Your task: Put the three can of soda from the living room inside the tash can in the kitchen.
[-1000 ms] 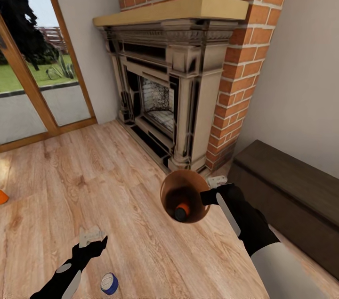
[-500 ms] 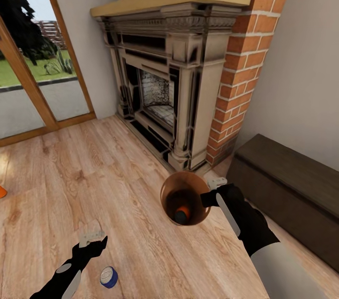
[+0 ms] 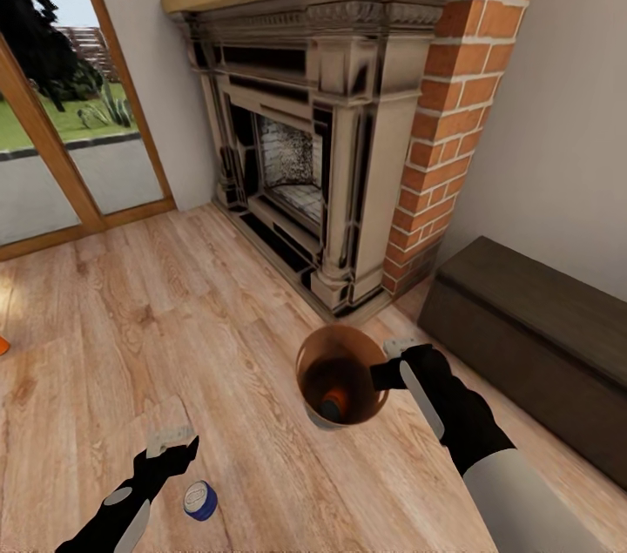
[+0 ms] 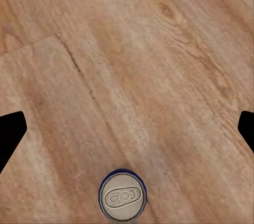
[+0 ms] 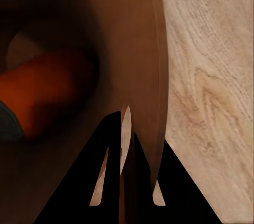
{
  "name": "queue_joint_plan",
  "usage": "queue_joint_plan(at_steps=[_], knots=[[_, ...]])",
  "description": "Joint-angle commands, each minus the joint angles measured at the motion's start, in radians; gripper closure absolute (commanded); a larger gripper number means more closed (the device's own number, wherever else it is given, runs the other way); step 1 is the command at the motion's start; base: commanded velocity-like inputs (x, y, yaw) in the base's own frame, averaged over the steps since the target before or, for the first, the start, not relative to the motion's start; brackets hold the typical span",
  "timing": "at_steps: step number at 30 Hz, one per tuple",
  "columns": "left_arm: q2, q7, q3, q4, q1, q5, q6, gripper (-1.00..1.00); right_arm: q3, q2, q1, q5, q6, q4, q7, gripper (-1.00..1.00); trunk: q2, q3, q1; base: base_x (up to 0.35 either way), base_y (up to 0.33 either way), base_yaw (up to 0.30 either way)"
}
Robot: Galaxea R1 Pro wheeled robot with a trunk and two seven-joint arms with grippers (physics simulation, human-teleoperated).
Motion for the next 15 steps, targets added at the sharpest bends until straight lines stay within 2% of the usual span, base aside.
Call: queue_joint_plan(at_steps=[1,12,15], knots=[[0.0,0.0,0.0,0.0,0.0,0.0,0.0,-1.0,-0.001,0.0,-0.001,-0.016,-0.001,-0.001,0.005,1.0,-0.007,-0.005,0.004,0.0,0.0,0.0],[0.0,0.0,0.0,0.0,0.0,0.0,0.0,-1.0,-0.001,0.0,-0.001,-0.018,0.0,0.01,0.005,1.0,-0.084,-0.057,0.046,0.0,0.0,0.0],[0.0,0.0,0.0,0.0,0.0,0.0,0.0,-1.0,-0.001,0.0,-0.001,-0.018,0.0,0.024,0.005,1.0,-0.084,-0.061,0.046,0.0,0.0,0.0]])
